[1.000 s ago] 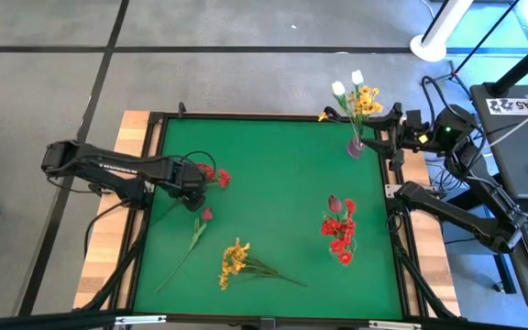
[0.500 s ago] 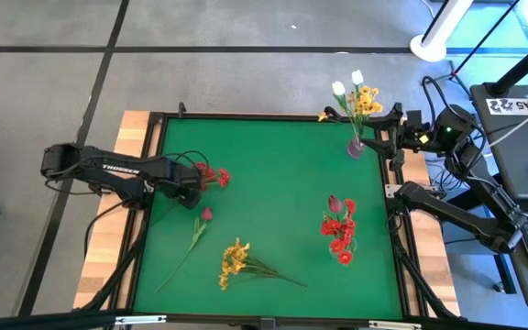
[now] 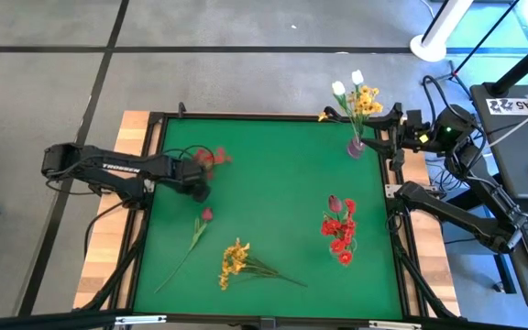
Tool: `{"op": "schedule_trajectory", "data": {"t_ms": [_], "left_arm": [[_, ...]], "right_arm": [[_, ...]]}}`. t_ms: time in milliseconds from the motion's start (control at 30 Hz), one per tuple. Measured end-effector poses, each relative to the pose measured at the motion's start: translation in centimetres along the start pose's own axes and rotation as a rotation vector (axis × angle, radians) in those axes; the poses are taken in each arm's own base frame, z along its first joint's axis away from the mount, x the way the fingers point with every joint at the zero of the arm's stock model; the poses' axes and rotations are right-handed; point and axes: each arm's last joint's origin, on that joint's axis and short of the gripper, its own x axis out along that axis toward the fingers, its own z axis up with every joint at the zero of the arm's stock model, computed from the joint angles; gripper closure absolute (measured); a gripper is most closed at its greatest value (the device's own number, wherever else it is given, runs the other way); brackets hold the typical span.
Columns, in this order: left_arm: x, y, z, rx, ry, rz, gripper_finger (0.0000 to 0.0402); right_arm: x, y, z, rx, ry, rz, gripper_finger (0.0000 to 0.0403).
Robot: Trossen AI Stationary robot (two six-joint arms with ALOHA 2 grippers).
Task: Sort flowers into vase by color
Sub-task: Put the orange flowers into the transparent vase
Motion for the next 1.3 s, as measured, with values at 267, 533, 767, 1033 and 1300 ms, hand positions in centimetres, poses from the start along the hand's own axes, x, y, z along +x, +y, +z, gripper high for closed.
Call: {"op": "schedule_trajectory", "data": {"t_ms": [267, 533, 767, 1033, 1300], "left_arm": [[-3.2, -1.8, 2.3, 0.014, -0.211, -0.049, 0.0395], [-11.8, -5.6, 6.6, 0.11, -0.584, -0.245, 0.0396], [-20.9, -8.9, 8.9, 0.202, -1.042, -0.7, 0.0396], [-21.9, -10.9, 9.6, 0.265, -1.157, -0.924, 0.0396], [-21.4, -13.0, 11.4, 0.315, -1.286, -1.145, 0.0396]], "right_arm": [[0.0, 0.0, 0.0, 0.014, 0.0, 0.0, 0.0142], [0.0, 0.0, 0.1, 0.009, -0.005, 0.001, 0.0142], [0.3, -0.1, 0.4, 0.029, -0.026, 0.045, 0.0142], [2.4, -0.7, 1.0, 0.045, -0.063, 0.173, 0.0142], [7.5, -0.2, 0.8, 0.048, -0.084, 0.324, 0.0142]]}}
